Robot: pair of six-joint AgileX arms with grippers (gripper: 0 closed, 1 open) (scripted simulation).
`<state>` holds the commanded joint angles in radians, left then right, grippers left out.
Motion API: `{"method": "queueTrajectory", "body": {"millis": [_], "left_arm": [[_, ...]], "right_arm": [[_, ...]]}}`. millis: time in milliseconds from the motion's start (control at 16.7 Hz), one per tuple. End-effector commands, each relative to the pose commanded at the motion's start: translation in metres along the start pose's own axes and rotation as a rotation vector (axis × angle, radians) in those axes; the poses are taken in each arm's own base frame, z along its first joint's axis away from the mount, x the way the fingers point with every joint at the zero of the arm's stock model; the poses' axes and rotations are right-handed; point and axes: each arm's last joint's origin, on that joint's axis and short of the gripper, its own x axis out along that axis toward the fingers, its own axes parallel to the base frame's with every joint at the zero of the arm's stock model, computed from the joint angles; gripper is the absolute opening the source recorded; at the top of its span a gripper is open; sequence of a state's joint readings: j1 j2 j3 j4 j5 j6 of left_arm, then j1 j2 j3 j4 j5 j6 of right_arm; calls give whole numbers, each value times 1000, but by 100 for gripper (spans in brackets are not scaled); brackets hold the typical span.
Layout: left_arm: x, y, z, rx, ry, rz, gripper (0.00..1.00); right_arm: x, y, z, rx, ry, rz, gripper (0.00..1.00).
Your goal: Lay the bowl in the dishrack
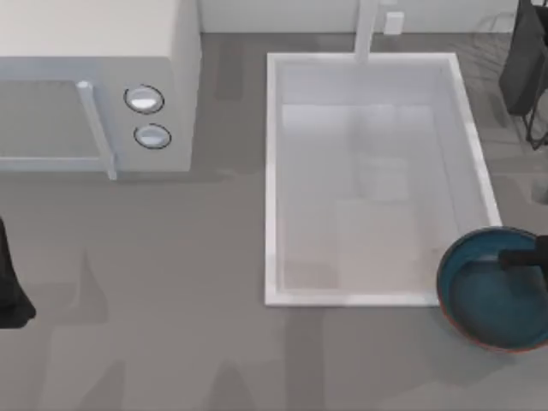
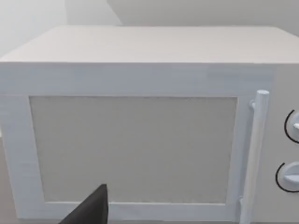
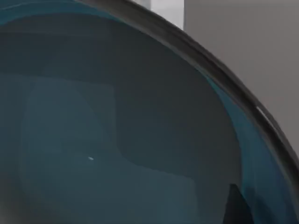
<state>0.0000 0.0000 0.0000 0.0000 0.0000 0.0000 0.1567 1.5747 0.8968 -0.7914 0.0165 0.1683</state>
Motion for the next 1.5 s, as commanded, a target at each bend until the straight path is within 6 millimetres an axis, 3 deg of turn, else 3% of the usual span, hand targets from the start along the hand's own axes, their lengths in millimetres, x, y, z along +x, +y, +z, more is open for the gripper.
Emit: {"method": "queueTrajectory", "body": {"millis": [300, 540, 660, 780, 1140, 1500], "left_arm": [[0, 0, 0, 0, 0, 0, 100], [0, 0, 0, 0, 0, 0, 100], [0, 0, 0, 0, 0, 0, 100], [0, 0, 0, 0, 0, 0, 100], [0, 0, 0, 0, 0, 0, 100], [0, 0, 0, 0, 0, 0, 100]], "right_arm": [[-78, 2, 19, 2, 37, -6, 0], [-145, 0, 13, 0, 30, -5, 0], [-166, -2, 8, 0, 9, -2, 0], [-175, -2, 5, -1, 0, 0, 0], [-174, -3, 6, 2, -11, 9, 0], [-187, -41, 11, 116, -304, 142, 0]]}}
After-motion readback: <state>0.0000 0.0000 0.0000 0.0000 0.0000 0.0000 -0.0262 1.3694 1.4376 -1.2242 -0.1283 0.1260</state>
